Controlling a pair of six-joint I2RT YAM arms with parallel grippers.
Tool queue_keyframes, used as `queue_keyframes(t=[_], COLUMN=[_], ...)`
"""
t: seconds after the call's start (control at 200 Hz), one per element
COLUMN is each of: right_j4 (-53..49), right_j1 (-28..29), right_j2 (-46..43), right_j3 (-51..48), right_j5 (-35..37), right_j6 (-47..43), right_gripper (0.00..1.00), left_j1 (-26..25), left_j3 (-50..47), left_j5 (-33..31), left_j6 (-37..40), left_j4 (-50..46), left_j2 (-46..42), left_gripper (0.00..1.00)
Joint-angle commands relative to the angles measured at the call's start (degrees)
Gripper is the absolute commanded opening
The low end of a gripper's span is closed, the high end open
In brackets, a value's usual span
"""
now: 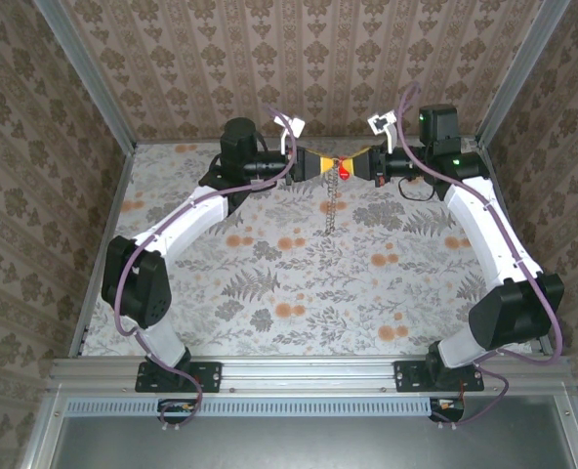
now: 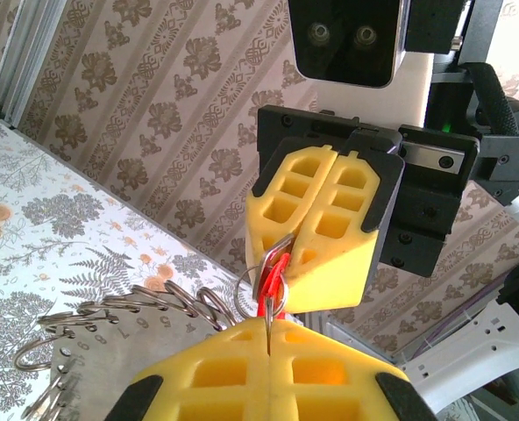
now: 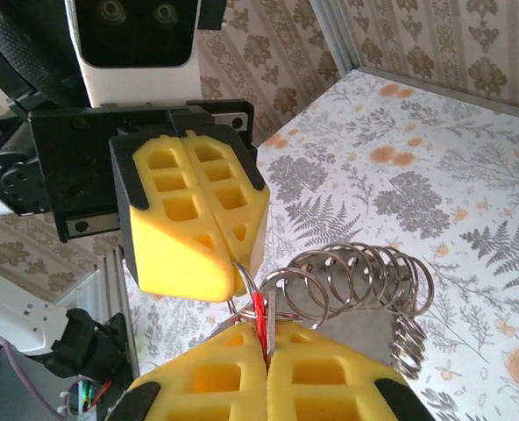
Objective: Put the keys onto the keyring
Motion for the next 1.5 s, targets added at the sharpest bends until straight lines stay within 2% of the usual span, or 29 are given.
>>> queue_keyframes(t=[0.0,0.385,0.675,0.9,1.225,1.495], right_j4=[-3.2,-0.6,-0.7,1.6,8.1,10.8], right_j1=[-1.2,-0.5,-0.4,-0.3,0.2,1.2], right_j2=[-2.2,-5.9,-5.7,-3.8,5.2,18.8], right_j3=[1.2,-1.9,-1.5,-2.0,-1.7,7.8], right_j5=[6.5,15.8,15.7,14.0,12.3,11.7], right_j6=[-2.6,-1.6,-2.1,-0.7,4.5,8.4], right_gripper=[0.00,0.00,0.00,0.00,0.00,0.00], left_j1=[0.6,0.5,0.3,1.2,4.6,5.7], left_j3=[1.7,2.3,2.5,0.7,-4.0,-5.5], left_j5=[1.2,1.5,0.9,-2.0,-5.1,-4.7], left_j6=[1.1,0.5,0.7,1.6,1.0,0.7], left_j4=[0.5,0.7,0.4,-0.9,0.0,1.1], left_j2=[-2.3,-2.0,-1.7,-3.2,-6.0,-5.8], left_gripper=[0.00,0.00,0.00,0.00,0.00,0.00])
